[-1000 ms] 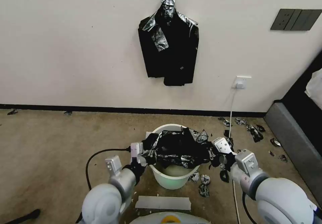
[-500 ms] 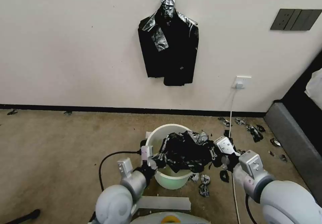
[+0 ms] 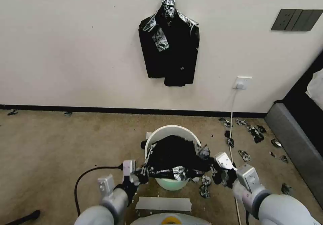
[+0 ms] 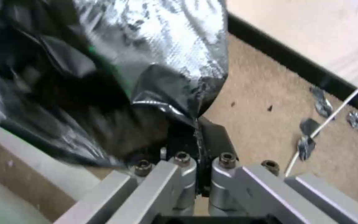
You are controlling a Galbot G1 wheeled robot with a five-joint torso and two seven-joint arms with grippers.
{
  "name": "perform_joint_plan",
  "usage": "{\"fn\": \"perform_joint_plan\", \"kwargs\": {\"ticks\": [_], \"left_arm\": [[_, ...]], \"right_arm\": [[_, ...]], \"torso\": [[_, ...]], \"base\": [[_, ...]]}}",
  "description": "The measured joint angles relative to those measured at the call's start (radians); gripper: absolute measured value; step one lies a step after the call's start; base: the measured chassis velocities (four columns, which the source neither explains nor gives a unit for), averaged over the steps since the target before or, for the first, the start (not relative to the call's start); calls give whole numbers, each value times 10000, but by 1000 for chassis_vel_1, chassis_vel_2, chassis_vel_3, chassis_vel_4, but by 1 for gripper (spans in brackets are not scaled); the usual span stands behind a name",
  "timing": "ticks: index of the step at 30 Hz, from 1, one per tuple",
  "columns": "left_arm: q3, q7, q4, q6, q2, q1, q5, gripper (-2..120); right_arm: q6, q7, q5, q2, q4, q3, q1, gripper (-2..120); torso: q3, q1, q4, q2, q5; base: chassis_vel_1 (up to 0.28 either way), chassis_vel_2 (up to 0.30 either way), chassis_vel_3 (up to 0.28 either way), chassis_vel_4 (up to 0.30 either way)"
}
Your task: Place a trash bag onto the trash bin.
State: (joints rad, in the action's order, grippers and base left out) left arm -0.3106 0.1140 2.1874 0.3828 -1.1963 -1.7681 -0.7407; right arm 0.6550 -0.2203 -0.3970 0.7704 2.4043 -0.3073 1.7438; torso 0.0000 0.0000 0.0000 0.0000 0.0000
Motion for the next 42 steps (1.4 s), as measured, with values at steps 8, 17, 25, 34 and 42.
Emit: {"fn": "perform_joint_plan", "kwargs": {"ticks": [8, 17, 25, 34, 42], "left_arm": [[-102, -7, -15, 13, 3, -51, 198, 0], [-288, -29, 278, -179, 40, 176, 174, 0], [-623, -23, 933, 113, 90, -442, 176, 0], [-1160, -25, 1284, 1305, -1, -1095, 407, 0], [-946, -115, 223, 1325, -274, -754, 858, 0]], "right_arm": [[-278, 273, 649, 210, -301, 82, 72, 0], [-317, 210, 0, 142, -83, -180, -248, 0], [-263, 155, -144, 342, 171, -160, 91, 0], [-226, 131, -120, 574, 45, -113, 752, 0], [-450, 343, 366, 852, -697, 110, 704, 0]], "torso": [[0, 0, -1, 0, 1], [0, 0, 0, 0, -1], [0, 1, 0, 0, 0], [-1, 0, -1, 0, 0], [0, 0, -1, 0, 1]], "base": [[0, 0, 0, 0], [0, 0, 0, 0], [0, 0, 0, 0], [0, 0, 0, 0], [0, 0, 0, 0]]}}
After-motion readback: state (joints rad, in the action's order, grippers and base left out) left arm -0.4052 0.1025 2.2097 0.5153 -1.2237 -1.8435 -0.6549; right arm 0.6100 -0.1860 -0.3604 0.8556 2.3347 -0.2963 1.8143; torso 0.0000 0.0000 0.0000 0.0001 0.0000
